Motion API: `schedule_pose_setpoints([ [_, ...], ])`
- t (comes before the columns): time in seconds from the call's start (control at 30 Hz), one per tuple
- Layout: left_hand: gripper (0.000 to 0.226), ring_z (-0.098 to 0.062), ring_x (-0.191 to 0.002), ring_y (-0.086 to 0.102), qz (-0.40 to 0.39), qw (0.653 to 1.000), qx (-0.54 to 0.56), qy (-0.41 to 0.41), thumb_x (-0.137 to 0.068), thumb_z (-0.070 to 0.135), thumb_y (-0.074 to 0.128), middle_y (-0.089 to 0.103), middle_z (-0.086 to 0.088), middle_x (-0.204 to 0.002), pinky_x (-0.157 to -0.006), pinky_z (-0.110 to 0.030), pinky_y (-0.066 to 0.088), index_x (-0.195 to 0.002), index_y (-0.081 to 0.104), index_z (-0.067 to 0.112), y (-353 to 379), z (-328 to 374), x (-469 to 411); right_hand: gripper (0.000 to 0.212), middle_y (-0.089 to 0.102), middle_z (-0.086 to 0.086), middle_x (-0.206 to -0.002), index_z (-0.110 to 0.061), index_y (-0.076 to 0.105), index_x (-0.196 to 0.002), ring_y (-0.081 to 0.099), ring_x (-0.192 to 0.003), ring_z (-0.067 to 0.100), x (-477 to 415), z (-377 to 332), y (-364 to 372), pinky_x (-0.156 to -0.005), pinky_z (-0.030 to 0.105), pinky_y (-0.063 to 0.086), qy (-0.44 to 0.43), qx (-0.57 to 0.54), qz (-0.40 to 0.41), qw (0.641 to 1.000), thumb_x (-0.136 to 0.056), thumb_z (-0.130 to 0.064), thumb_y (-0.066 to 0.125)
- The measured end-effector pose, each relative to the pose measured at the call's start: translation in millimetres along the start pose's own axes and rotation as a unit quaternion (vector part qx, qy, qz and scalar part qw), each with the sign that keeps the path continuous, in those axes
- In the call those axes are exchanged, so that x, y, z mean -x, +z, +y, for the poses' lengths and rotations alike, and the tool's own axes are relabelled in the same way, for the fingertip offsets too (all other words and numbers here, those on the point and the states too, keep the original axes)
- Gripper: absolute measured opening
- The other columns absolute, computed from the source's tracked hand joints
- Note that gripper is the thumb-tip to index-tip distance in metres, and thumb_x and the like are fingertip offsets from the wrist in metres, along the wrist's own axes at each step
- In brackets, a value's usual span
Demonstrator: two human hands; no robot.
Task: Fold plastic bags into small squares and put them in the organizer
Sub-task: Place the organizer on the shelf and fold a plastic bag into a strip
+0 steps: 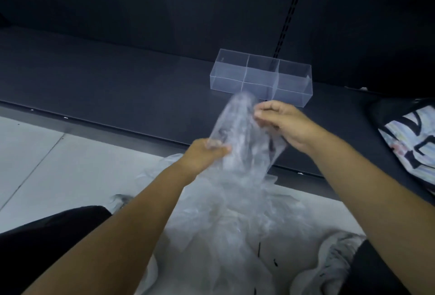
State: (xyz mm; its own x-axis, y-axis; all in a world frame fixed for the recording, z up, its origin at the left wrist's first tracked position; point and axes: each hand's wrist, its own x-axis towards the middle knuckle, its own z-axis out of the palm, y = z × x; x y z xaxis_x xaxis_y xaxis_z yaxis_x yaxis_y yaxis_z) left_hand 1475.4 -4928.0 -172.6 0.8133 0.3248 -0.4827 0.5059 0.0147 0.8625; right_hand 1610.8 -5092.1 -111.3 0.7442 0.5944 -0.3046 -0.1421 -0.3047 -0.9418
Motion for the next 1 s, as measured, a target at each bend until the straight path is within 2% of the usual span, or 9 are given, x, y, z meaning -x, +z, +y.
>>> schedule_pose_setpoints([
  [0.1,0.040,-0.026,-0.109,0.064,-0.005,0.995,0.100,-0.016,-0.086,0.039,0.068,0.069,-0.012,-0.115,-0.101,-0.039,0.047,-0.111,0.069,0.007,-6,15,-15,0.064,0.055,-0.011,-0.130,-0.033,0.040,-0.136,0.053,-0.119,0.003,3,3,-28,-0.103,0.030,0.036,0.041,0.015,-0.087,0.995,-0.079,-0.043,0.066],
  [0.17,0.037,-0.023,-0.110,0.064,-0.006,0.990,0.137,-0.043,-0.085,0.042,0.068,0.070,-0.008,-0.114,-0.101,-0.038,0.047,-0.107,0.071,0.012,-8,22,-25,0.078,0.057,-0.007,-0.133,-0.036,0.034,-0.142,0.056,-0.119,0.009,5,12,-32,-0.100,0.033,0.040,0.063,-0.008,-0.108,0.992,-0.073,-0.045,0.069],
  [0.37,0.038,-0.021,-0.092,0.071,-0.033,0.979,0.190,-0.065,-0.085,0.041,0.068,0.074,-0.007,-0.100,-0.079,-0.034,0.058,-0.105,0.071,0.009,1,43,-41,0.013,0.072,0.005,-0.082,-0.010,0.070,-0.098,0.061,-0.077,0.020,-9,30,-18,-0.080,0.038,0.050,0.071,-0.099,0.117,0.986,-0.085,-0.012,0.070],
  [0.53,0.029,-0.024,-0.080,0.073,0.018,0.964,0.255,-0.068,-0.086,0.031,0.070,0.075,-0.011,-0.091,-0.059,-0.030,0.058,-0.101,0.071,0.006,-5,68,-42,0.021,0.060,0.003,-0.066,-0.002,0.065,-0.109,0.047,-0.057,0.012,-15,21,-65,-0.053,0.020,0.044,0.104,-0.140,0.312,0.934,-0.089,-0.006,0.063],
  [0.63,0.034,-0.031,-0.095,0.069,0.046,0.963,0.253,-0.084,-0.087,0.030,0.069,0.072,-0.016,-0.105,-0.081,-0.041,0.058,-0.108,0.068,0.003,-8,79,-37,0.032,0.060,0.003,-0.098,-0.008,0.060,-0.119,0.055,-0.083,0.013,-5,4,-73,-0.073,0.021,0.046,0.063,-0.016,0.360,0.931,-0.088,-0.016,0.066],
  [0.73,0.041,-0.033,-0.103,0.065,0.057,0.965,0.242,-0.086,-0.090,0.029,0.066,0.067,-0.019,-0.116,-0.093,-0.047,0.052,-0.118,0.062,-0.001,-5,95,-27,0.058,0.041,-0.015,-0.134,-0.044,0.045,-0.128,0.042,-0.120,0.002,24,-38,-48,-0.088,0.006,0.033,-0.113,0.122,0.197,0.966,-0.078,-0.044,0.074],
  [0.83,0.039,-0.029,-0.096,0.064,0.041,0.966,0.243,-0.081,-0.092,0.030,0.063,0.067,-0.015,-0.108,-0.094,-0.044,0.052,-0.116,0.063,0.000,-2,108,-15,0.089,0.026,-0.019,-0.149,-0.052,0.030,-0.137,0.026,-0.135,0.006,42,-55,4,-0.110,0.029,0.025,-0.132,0.339,-0.032,0.931,-0.062,-0.057,0.077],
  [0.9,0.031,-0.024,-0.084,0.063,0.019,0.966,0.247,-0.070,-0.092,0.033,0.062,0.067,-0.012,-0.097,-0.085,-0.039,0.053,-0.103,0.067,0.005,0,113,-6,0.061,0.048,-0.009,-0.134,-0.032,0.049,-0.128,0.046,-0.120,0.011,45,-47,31,-0.104,0.033,0.037,-0.157,0.391,0.011,0.907,-0.074,-0.033,0.078],
  [1.0,0.047,-0.020,-0.081,0.065,0.011,0.973,0.229,-0.027,-0.093,0.054,0.049,0.070,-0.006,-0.091,-0.079,-0.035,0.054,-0.096,0.068,0.011,4,110,8,0.003,0.068,-0.002,-0.085,-0.014,0.066,-0.085,0.062,-0.080,0.015,51,-27,39,-0.077,0.031,0.051,-0.170,0.249,0.127,0.945,-0.085,-0.011,0.066],
])
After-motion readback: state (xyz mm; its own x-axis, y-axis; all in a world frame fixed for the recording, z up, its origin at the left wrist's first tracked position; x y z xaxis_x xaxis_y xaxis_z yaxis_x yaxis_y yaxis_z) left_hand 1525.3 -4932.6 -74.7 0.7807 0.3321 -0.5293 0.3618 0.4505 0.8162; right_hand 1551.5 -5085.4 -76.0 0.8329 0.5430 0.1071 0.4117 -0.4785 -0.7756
